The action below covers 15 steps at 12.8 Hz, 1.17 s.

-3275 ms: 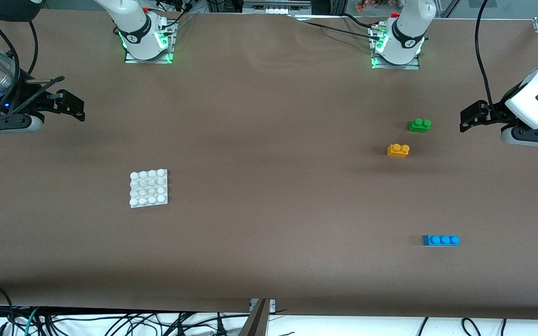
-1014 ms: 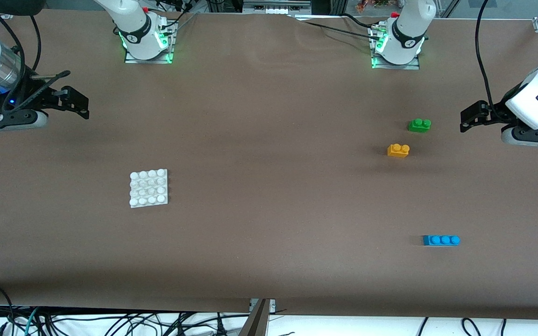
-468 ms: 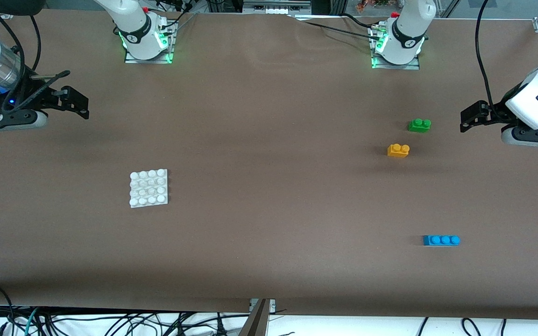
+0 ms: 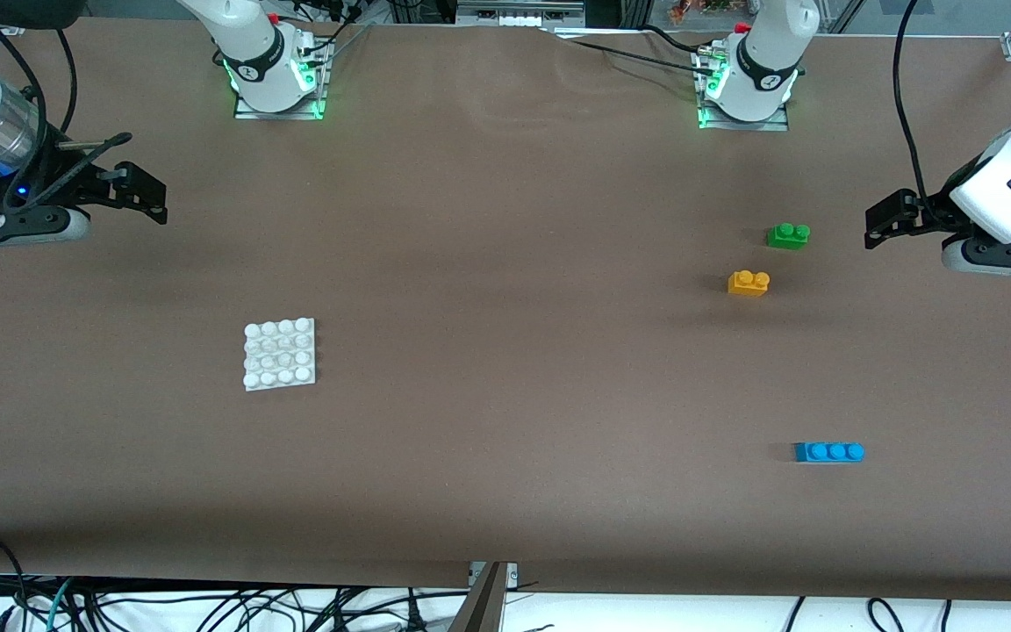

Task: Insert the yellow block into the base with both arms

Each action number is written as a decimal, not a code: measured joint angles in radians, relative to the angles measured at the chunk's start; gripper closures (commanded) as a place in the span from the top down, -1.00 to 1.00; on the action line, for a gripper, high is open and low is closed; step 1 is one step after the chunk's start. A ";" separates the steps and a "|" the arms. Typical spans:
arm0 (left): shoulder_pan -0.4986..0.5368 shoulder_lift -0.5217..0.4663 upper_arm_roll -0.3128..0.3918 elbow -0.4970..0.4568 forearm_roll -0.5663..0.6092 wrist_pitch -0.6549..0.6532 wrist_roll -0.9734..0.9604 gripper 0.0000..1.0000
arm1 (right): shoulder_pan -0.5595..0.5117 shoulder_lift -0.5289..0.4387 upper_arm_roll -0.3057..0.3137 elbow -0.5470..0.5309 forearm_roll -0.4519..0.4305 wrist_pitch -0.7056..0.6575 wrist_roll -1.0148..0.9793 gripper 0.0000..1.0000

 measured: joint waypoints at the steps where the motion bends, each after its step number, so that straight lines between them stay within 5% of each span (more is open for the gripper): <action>1: 0.000 0.000 0.000 0.000 0.000 0.000 0.000 1.00 | 0.000 0.000 0.000 0.000 0.000 0.000 0.000 1.00; 8: 0.000 0.000 0.000 0.000 0.000 0.000 0.000 1.00 | 0.000 0.025 -0.003 -0.039 0.000 0.050 0.000 1.00; 15: 0.000 0.001 0.000 0.001 0.000 0.000 0.000 1.00 | -0.004 0.180 -0.021 -0.305 0.003 0.486 -0.018 1.00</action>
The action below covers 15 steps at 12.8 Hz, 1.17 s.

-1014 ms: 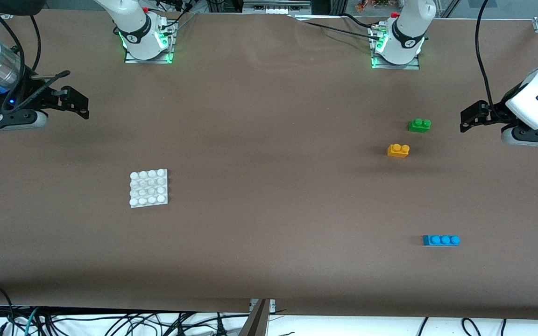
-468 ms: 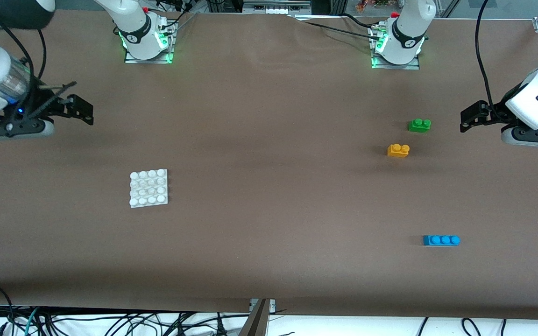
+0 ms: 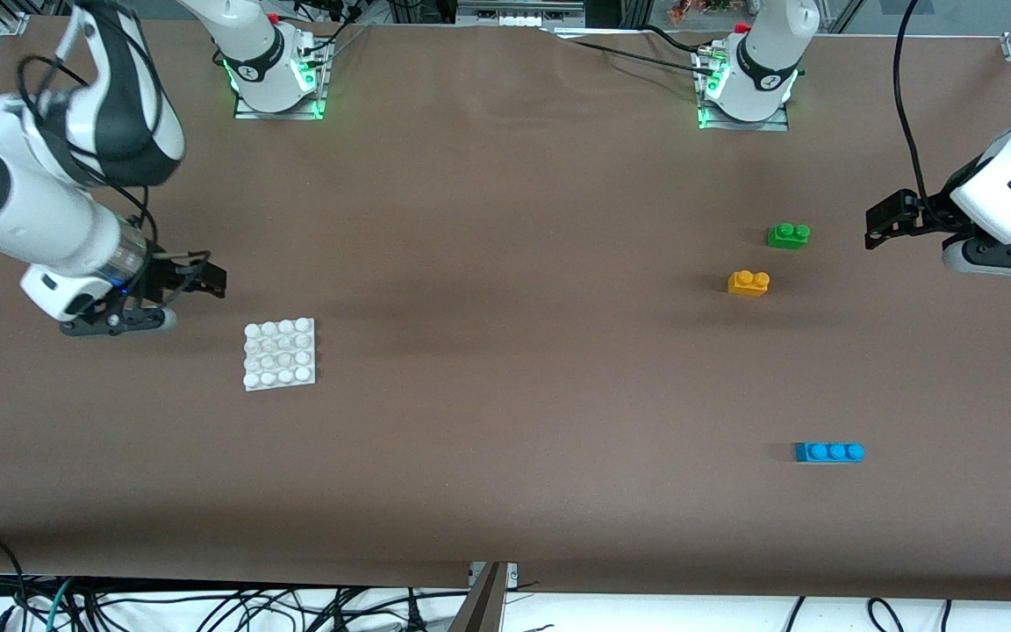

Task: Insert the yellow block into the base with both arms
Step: 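Reach the right gripper down to the white base plate's edge, then grip the white base plate edge with the right gripper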

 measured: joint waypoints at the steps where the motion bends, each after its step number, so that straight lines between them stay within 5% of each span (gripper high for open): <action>1: 0.000 0.000 0.000 0.000 0.000 0.000 0.000 1.00 | 0.000 0.013 -0.001 -0.046 0.004 0.073 0.000 1.00; 8: 0.000 0.000 0.000 0.001 0.000 -0.001 0.000 1.00 | -0.036 0.201 -0.011 -0.111 0.047 0.391 0.000 0.99; 15: 0.000 0.000 0.000 0.001 0.000 -0.002 0.000 1.00 | -0.036 0.284 -0.004 -0.076 0.107 0.455 0.000 0.99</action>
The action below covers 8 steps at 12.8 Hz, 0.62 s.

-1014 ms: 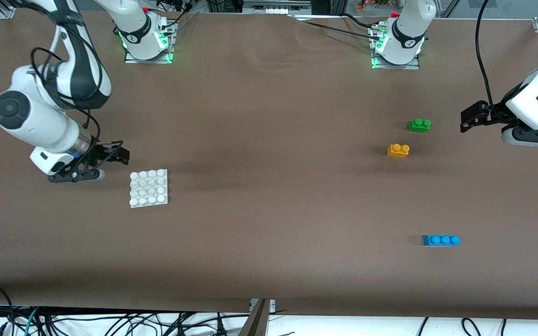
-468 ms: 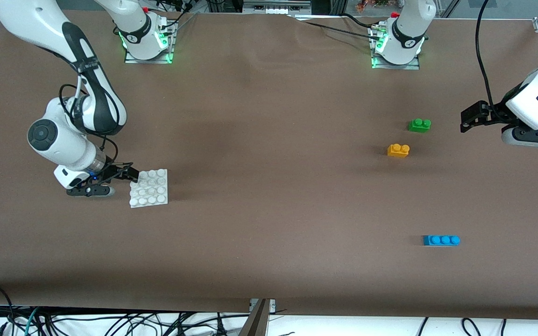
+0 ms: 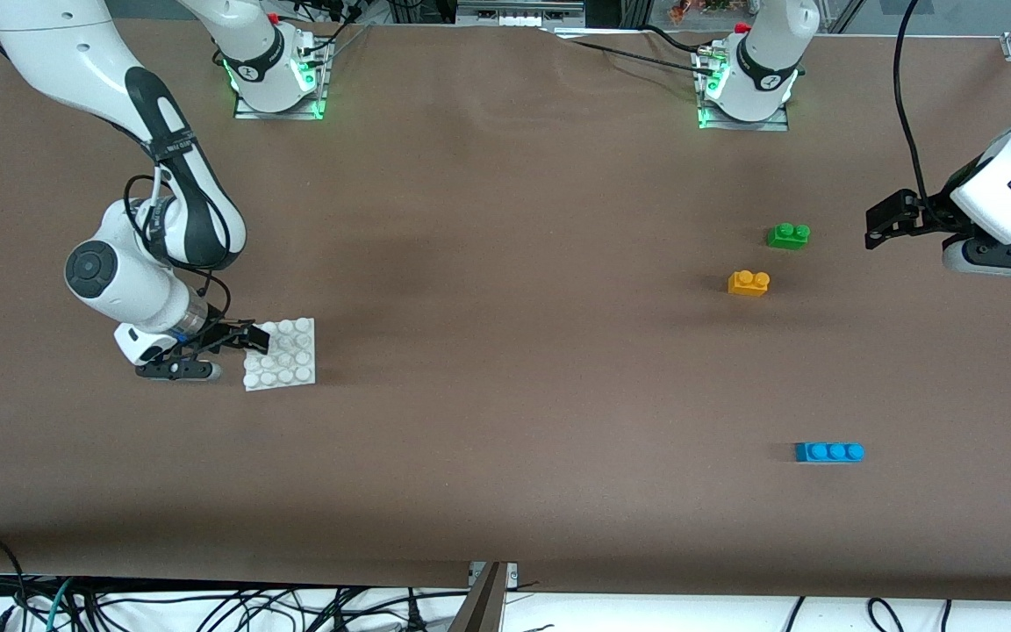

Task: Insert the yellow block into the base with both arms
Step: 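Grip the white base plate edge with the right gripper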

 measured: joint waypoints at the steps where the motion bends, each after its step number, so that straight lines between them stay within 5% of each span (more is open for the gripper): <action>1: 0.000 0.000 0.000 0.000 0.000 0.000 0.000 1.00 | 0.001 0.015 0.001 0.001 0.000 0.021 0.000 0.99; 8: 0.000 0.000 0.000 0.000 0.000 0.000 0.000 1.00 | 0.002 0.065 0.006 0.005 0.000 0.071 0.000 0.99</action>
